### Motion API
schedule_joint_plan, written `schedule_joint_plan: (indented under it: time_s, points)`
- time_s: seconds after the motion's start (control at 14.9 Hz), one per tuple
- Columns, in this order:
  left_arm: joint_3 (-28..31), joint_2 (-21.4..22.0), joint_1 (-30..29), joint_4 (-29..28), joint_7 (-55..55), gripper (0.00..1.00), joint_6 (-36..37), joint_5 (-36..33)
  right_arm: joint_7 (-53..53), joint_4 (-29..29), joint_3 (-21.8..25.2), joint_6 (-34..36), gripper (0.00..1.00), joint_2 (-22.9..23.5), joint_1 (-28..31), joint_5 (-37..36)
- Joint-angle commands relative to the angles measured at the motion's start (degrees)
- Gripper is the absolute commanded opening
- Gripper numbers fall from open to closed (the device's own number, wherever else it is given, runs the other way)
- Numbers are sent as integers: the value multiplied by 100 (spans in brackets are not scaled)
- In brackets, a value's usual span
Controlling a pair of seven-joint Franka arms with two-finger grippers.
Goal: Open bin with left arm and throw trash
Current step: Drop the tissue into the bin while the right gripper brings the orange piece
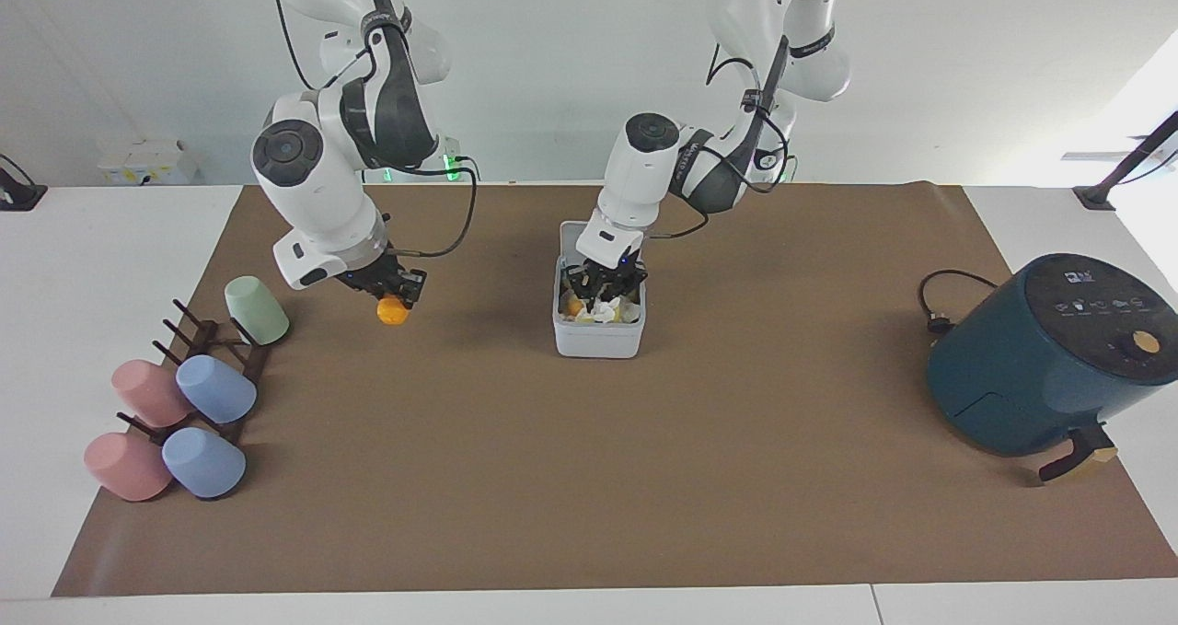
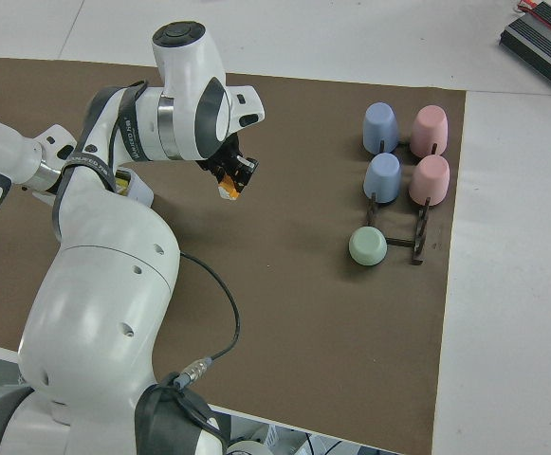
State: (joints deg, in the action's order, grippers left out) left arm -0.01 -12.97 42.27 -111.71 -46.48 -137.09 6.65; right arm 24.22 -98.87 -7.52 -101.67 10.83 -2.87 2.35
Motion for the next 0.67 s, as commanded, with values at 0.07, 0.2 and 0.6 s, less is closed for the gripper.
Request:
schedule_joint_plan:
  time_s: [0.07,0.2,0.6]
  points:
    - [19,496,-25,-9,-10,100,604,82,915,500,-22,156,0,262,-345,467]
    - [45,655,-34,88,-10,100,893,82,1574,500,-31,86,0,262,-651,651]
    - [63,1322,-753,115,462,100,1710,12,3509,351,-31,-555,0,244,-1339,1292]
